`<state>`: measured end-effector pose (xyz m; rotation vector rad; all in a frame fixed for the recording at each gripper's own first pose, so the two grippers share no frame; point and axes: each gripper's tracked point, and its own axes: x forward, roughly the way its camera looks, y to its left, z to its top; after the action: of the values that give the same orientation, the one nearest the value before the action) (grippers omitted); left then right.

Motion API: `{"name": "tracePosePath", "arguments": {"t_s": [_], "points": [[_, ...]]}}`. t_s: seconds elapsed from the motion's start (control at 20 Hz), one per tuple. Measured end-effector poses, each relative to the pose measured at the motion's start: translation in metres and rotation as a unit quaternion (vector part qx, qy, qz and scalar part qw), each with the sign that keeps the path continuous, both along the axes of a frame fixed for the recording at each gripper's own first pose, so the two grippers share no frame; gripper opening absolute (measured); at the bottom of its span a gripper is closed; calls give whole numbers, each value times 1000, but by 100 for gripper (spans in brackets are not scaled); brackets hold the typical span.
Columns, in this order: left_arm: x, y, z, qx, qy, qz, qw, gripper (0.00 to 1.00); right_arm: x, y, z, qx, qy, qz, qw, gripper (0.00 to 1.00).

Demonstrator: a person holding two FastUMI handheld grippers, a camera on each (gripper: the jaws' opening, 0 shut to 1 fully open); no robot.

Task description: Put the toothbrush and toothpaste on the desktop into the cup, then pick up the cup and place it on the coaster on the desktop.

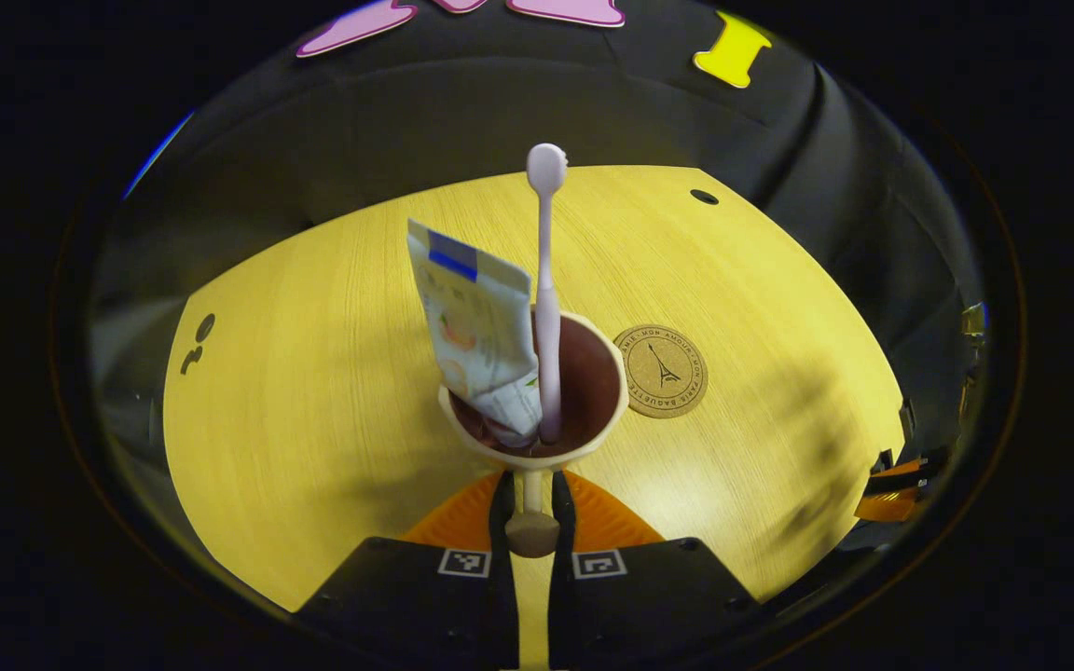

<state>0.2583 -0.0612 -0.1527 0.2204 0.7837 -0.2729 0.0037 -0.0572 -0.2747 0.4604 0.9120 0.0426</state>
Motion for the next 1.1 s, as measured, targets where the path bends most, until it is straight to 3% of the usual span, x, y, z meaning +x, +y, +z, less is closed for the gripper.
{"name": "tracePosePath", "arguments": {"t_s": [0.3,0.5,0.55,0.6,1.1], "points": [[-6,-1,1,-6,40,17,999,16,-1,2,-3,3,3,-3,1000,52],[-7,-9,8,-14,17,7,1000,13,-7,1,-6,3,4,-6,1000,52],[-9,-14,7,-12,10,2,1000,9,-9,1,-7,4,4,-7,1000,52],[-8,-18,8,-11,3,-5,1000,13,-9,1,-8,4,5,-8,1000,52],[-8,-59,22,-7,-11,-35,999,13,-11,-7,-8,9,0,-17,1000,52]]}}
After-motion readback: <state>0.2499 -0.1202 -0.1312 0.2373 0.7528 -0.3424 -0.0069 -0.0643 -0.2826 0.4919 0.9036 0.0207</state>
